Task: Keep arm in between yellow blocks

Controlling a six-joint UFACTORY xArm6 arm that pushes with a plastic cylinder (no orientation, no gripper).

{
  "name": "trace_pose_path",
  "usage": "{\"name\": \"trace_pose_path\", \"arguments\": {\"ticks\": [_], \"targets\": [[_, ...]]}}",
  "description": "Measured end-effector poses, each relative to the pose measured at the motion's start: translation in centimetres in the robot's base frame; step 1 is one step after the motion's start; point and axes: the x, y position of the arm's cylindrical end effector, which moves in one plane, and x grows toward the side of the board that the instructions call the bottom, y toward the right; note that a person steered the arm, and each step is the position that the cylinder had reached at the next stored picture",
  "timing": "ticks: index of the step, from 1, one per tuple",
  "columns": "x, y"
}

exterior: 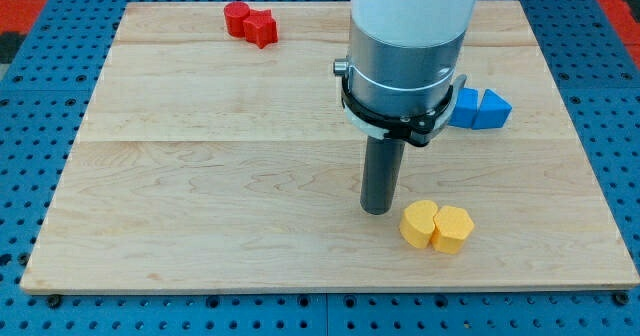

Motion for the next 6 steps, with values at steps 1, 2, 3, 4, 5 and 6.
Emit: {"name": "trace_pose_path", "arguments": {"ticks": [1, 2, 3, 4, 5, 6], "targets": [[0.0, 0.0], [0.0, 0.0], [0.0, 0.0], [0.0, -0.1], [0.0, 0.9], [1.2, -0.5]]}}
